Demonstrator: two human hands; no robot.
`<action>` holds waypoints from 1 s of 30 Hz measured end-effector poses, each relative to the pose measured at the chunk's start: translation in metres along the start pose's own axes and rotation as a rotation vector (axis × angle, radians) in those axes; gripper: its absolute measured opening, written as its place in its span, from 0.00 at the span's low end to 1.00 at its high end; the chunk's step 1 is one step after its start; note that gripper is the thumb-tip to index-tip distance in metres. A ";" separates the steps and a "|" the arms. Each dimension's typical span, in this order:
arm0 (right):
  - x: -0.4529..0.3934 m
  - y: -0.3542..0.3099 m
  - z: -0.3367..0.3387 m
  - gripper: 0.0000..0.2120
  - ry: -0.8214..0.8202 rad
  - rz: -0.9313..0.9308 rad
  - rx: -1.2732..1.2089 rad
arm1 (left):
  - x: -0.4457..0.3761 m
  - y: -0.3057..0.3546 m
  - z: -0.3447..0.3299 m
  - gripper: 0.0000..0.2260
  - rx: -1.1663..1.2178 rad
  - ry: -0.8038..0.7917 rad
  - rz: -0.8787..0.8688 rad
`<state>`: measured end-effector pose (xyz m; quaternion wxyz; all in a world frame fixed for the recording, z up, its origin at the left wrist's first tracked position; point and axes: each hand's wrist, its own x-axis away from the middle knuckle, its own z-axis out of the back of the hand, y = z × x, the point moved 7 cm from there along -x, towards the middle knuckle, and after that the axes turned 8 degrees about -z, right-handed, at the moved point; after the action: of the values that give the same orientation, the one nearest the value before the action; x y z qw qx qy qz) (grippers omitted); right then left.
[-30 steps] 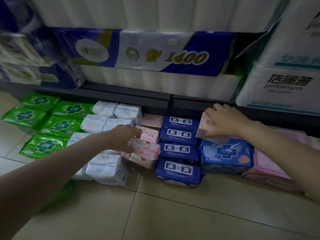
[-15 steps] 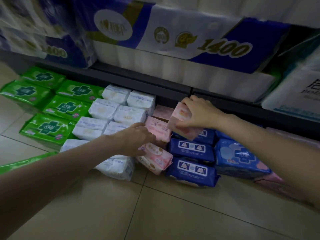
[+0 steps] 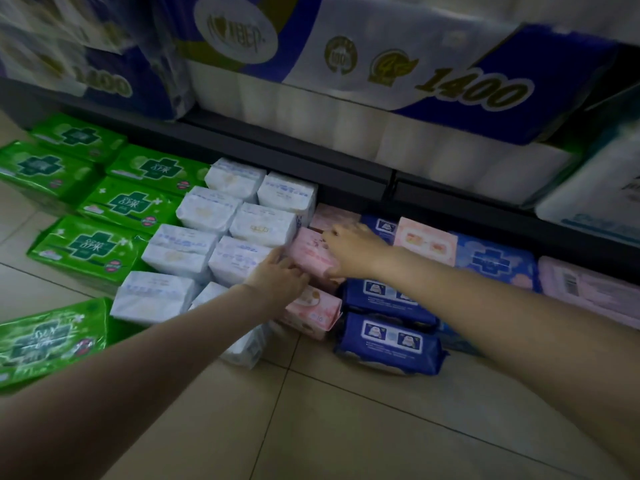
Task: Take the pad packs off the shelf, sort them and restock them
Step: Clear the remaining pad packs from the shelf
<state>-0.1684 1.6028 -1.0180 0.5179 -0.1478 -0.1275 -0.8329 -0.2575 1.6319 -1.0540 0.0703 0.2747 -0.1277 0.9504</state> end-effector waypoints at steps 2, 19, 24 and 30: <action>-0.018 -0.005 -0.019 0.33 -0.065 -0.111 -0.065 | -0.005 -0.002 0.002 0.24 0.028 0.015 -0.008; 0.073 0.119 0.133 0.28 0.070 -0.447 -0.821 | 0.032 -0.074 0.159 0.34 1.166 0.044 -0.204; 0.182 0.215 0.126 0.28 0.060 -0.564 -0.789 | -0.007 0.013 0.259 0.25 1.022 0.025 -0.354; 0.327 0.348 0.067 0.34 -0.042 -0.878 -0.525 | -0.076 0.157 0.337 0.21 0.815 0.074 -0.503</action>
<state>0.0155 1.2069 -0.8119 0.0619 -0.2222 0.0254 -0.9727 -0.0557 1.3823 -0.8518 0.1890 0.2680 0.3284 0.8858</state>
